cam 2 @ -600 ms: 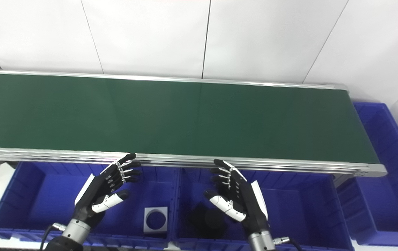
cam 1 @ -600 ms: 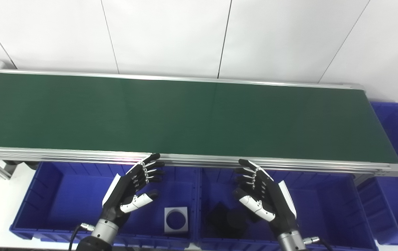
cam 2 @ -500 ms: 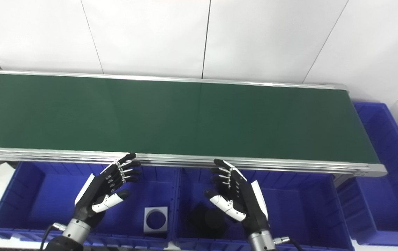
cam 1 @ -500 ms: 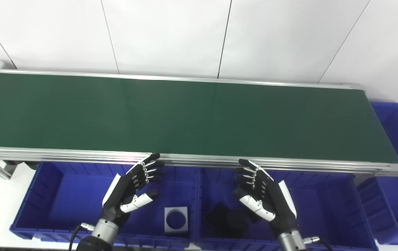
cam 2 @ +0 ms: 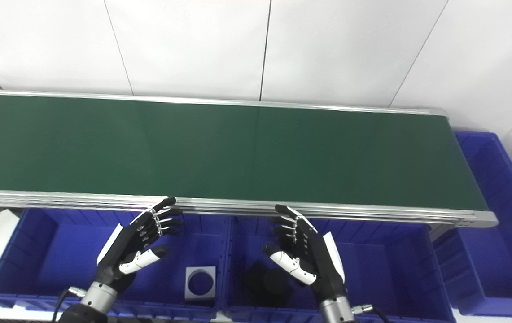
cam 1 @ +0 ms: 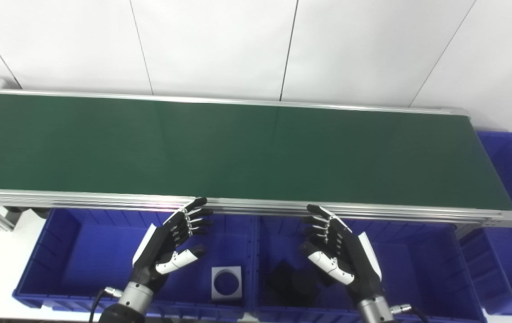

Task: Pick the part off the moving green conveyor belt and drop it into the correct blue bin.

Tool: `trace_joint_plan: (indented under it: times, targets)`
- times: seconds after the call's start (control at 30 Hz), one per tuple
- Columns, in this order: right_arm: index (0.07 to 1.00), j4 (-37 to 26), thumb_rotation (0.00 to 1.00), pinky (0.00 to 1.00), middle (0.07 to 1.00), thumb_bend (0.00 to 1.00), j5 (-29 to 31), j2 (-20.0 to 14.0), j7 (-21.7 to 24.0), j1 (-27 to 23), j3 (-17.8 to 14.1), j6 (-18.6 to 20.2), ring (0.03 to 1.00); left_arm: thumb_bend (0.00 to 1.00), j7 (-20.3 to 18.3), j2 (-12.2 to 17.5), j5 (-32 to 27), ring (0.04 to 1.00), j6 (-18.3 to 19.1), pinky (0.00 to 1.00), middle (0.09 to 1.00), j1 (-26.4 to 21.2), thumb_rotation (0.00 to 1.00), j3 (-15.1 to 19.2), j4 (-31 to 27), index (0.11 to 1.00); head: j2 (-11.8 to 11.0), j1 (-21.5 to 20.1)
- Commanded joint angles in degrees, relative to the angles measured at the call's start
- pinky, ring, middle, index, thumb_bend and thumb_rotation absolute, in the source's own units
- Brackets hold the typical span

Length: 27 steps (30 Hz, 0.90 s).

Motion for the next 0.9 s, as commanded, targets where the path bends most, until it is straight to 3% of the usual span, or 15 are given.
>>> trace_joint_plan:
  times: [0.0,0.87]
  targets:
    - [0.828,-1.39,0.54,0.65,0.759,0.65,0.31,0.19,-0.49,-0.58,-0.02,-2.24,0.709,0.86,-0.12,0.03,-0.18,0.738,-1.75,0.69,0.804,-1.22,0.53,-0.15,-1.11,0.865,0.04,0.06]
    - [0.832,-0.85,0.53,0.65,0.762,0.65,0.64,0.6,-0.67,-0.49,0.2,-2.41,0.716,0.86,-0.43,0.37,-0.93,0.733,-1.87,0.68,0.796,-1.33,0.52,0.1,-0.67,0.858,-0.55,-0.81]
